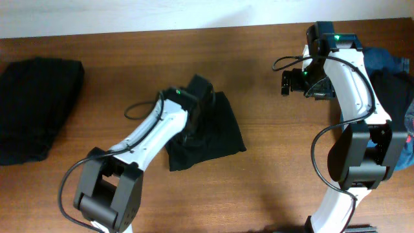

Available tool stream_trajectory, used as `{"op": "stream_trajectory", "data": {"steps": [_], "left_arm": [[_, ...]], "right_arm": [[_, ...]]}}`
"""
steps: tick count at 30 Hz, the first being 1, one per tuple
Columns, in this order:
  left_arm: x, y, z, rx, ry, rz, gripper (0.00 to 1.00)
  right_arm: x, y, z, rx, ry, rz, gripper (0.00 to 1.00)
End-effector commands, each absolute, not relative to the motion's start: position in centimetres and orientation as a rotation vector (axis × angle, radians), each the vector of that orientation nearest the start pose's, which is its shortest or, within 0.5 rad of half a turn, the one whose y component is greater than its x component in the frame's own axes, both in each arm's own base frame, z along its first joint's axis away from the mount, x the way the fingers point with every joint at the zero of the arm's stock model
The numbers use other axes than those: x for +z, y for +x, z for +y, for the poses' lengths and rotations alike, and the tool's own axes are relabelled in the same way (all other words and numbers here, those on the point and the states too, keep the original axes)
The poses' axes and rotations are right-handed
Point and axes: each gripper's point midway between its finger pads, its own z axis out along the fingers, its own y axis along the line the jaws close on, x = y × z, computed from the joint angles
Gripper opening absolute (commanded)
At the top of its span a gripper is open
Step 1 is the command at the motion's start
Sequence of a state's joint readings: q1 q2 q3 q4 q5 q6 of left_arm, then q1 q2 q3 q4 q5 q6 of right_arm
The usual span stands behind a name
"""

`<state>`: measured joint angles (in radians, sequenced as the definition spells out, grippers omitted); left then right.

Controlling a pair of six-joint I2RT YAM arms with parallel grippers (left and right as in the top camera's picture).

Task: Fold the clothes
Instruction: 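Move the left gripper over the black bundle and grasp it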

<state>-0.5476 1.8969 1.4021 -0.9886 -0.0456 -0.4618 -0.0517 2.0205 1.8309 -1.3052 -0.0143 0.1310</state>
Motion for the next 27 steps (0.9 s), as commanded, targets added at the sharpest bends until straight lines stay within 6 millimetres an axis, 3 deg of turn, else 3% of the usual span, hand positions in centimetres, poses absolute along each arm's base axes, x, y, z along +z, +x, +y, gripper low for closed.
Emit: {"op": "stream_trajectory", "data": {"steps": [1, 5, 8, 10, 14, 17, 19, 24, 27], "left_arm": [[3.4, 31.0, -18.3, -0.009, 0.099, 3.07, 0.57], [1.9, 31.1, -18.3, -0.03, 0.098, 3.046, 0.62], [2.7, 31.6, -18.7, -0.044, 0.15, 3.022, 0.62], [4.1, 32.5, -19.2, -0.062, 0.219, 2.984, 0.62], [8.9, 34.1, -20.1, -0.12, 0.309, 2.871, 0.62], [12.1, 34.5, -20.4, -0.147, 0.391, 2.785, 0.64], [13.1, 34.4, -20.3, -0.15, 0.431, 2.758, 0.67], [12.8, 33.0, -19.6, -0.096, 0.625, 2.766, 0.68], [11.5, 31.8, -19.8, -0.048, 0.905, 2.728, 0.68]], "right_arm": [[13.8, 40.9, -2.3, 0.0, 0.272, 2.997, 0.99], [13.8, 40.9, -2.3, 0.0, 0.272, 2.998, 0.99], [13.8, 40.9, -2.3, 0.0, 0.272, 2.998, 0.99], [13.8, 40.9, -2.3, 0.0, 0.272, 2.998, 0.99], [13.8, 40.9, -2.3, 0.0, 0.272, 2.998, 0.99], [13.8, 40.9, -2.3, 0.0, 0.272, 2.997, 0.99], [13.8, 40.9, -2.3, 0.0, 0.272, 2.997, 0.99], [13.8, 40.9, -2.2, 0.0, 0.272, 2.997, 0.99], [13.8, 40.9, -2.3, 0.0, 0.272, 2.997, 0.99]]}}
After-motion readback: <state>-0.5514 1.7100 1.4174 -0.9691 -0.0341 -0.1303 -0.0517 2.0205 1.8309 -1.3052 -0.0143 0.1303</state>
